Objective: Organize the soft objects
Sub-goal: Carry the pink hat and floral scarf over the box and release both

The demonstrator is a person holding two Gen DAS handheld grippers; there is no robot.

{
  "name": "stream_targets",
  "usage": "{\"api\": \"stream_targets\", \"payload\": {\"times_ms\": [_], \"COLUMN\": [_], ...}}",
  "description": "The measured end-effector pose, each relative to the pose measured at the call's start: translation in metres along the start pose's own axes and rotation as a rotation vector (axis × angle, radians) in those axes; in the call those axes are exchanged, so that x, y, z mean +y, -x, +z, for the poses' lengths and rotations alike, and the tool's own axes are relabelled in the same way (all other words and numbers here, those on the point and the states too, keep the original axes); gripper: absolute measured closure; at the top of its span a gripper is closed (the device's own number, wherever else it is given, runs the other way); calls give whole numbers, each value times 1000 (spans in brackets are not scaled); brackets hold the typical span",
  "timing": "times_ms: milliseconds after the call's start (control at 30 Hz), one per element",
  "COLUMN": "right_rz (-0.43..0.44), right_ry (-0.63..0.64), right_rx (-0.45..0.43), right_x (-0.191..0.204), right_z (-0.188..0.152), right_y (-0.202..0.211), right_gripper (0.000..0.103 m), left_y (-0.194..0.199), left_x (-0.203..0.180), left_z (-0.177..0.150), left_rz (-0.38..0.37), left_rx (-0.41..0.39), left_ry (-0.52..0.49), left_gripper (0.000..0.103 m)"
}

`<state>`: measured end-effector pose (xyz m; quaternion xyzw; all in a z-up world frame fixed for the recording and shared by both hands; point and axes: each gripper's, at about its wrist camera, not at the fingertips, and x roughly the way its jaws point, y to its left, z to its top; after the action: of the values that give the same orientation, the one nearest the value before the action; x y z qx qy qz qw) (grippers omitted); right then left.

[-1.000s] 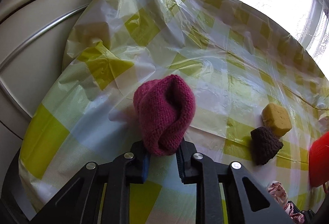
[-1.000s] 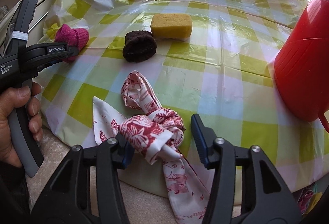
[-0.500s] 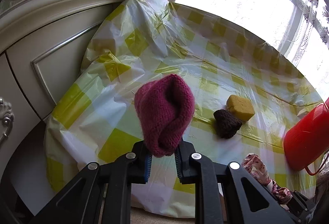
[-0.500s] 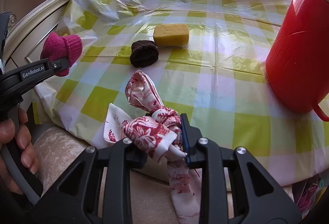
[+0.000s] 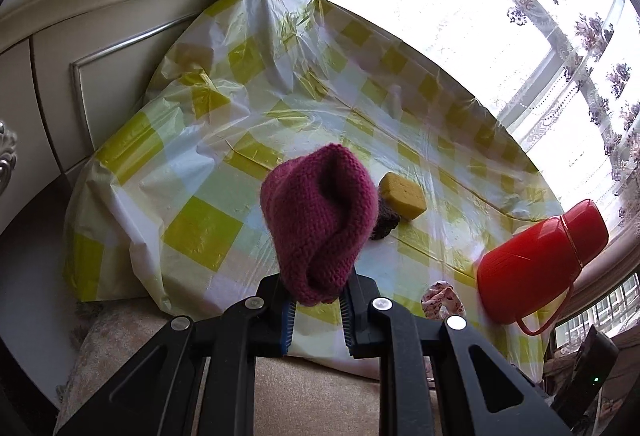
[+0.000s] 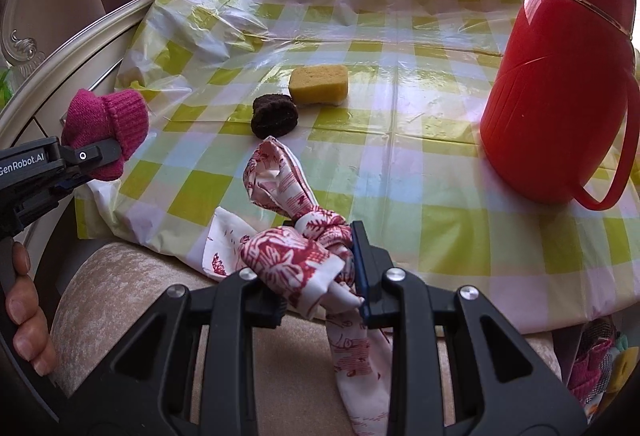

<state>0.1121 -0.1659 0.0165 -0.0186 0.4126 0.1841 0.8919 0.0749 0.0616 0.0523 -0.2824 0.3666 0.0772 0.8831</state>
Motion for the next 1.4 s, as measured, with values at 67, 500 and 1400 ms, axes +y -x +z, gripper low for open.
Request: {"api": "stream_targets", "payload": {"times_ms": [67, 500, 1400], "right_rz": [0, -5, -106], "right_ry": [-1, 3, -210], "right_rx": [8, 28, -46], "right_x": [0, 1, -125], "right_z": [-2, -3, -51], "right_y": [-1, -10, 96], "right_gripper": [73, 73, 73], "left_y": [8, 26, -8], "left_x": [-1, 1, -136], "left_z": [3, 16, -87], "left_rz": [-29, -68, -198], "left_rx": [-2, -43, 158], "left_ry": [22, 47, -297], "left_gripper": [83, 83, 83]}}
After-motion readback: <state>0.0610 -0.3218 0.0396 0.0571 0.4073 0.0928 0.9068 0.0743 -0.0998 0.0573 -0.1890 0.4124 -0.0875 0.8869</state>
